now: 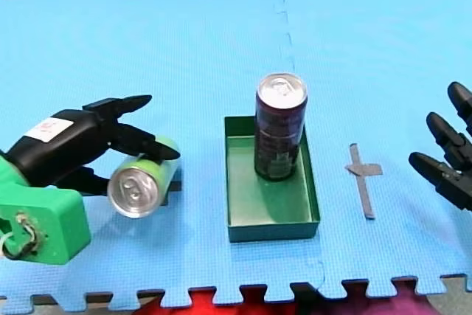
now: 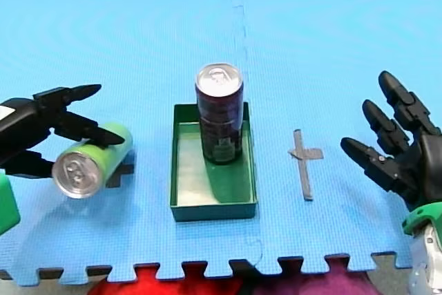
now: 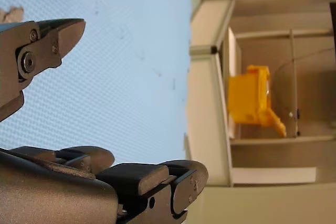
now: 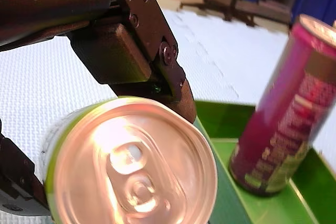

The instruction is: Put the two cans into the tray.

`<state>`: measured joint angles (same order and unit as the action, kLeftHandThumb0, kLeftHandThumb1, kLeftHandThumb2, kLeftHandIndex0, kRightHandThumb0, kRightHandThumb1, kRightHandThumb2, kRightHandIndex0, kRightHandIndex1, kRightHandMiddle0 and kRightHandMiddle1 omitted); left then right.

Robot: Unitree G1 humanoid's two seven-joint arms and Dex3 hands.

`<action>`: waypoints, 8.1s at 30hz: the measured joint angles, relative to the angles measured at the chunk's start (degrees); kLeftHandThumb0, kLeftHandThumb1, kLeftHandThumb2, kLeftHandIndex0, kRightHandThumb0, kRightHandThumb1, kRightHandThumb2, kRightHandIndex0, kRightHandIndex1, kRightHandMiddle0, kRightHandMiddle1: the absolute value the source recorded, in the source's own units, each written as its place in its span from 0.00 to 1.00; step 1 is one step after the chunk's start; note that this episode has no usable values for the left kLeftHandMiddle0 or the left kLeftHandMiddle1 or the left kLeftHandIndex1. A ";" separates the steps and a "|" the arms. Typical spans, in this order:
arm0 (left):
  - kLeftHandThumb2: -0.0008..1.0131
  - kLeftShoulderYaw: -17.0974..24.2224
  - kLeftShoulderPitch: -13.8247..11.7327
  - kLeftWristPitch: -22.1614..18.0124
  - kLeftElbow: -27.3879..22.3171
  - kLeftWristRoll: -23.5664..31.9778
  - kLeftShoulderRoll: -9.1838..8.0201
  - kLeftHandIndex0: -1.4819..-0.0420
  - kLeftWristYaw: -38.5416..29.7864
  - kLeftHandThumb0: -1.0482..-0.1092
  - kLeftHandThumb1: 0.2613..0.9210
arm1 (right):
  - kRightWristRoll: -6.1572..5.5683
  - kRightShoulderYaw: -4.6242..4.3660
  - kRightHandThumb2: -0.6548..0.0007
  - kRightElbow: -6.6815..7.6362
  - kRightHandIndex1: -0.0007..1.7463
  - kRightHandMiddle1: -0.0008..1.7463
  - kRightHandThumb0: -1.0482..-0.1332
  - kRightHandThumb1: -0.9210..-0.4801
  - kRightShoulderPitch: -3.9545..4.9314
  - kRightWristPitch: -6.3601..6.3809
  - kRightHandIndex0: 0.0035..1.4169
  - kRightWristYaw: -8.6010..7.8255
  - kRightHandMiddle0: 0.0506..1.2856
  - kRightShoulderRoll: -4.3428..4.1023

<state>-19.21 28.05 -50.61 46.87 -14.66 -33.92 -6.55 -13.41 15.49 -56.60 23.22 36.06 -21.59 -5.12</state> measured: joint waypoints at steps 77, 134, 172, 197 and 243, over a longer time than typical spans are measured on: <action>0.00 27.86 -17.87 62.69 -54.35 32.79 12.88 0.10 -12.93 0.67 0.68 | 1.56 -0.71 0.99 -3.22 0.00 0.00 0.19 0.27 0.90 0.21 0.30 1.48 0.28 0.30; 0.01 31.41 -24.22 69.95 -55.65 45.38 37.12 0.12 -0.20 0.71 0.79 | 2.41 -2.37 0.99 -0.76 0.00 0.00 0.13 0.10 -0.35 -1.92 0.30 1.93 0.28 1.09; 0.00 24.96 -25.14 73.71 -59.46 43.99 40.44 0.12 3.61 0.70 0.84 | 2.47 -2.70 1.00 -0.17 0.00 0.00 0.14 0.04 -0.86 -1.23 0.29 1.26 0.26 1.24; 0.00 20.80 -25.69 75.70 -58.01 41.21 43.80 0.13 5.66 0.68 0.84 | 2.83 -3.56 1.00 1.95 0.00 0.00 0.14 0.02 -1.55 -1.53 0.28 2.50 0.26 1.82; 0.00 19.25 -25.32 77.58 -56.35 39.54 45.97 0.13 5.79 0.68 0.84 | 2.89 -4.04 0.99 3.23 0.00 0.00 0.15 0.00 -2.16 -1.53 0.27 3.10 0.25 2.23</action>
<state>0.04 2.73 26.97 -9.48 24.88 12.05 -0.75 -10.52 11.45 -53.37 21.06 34.53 -18.48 -2.89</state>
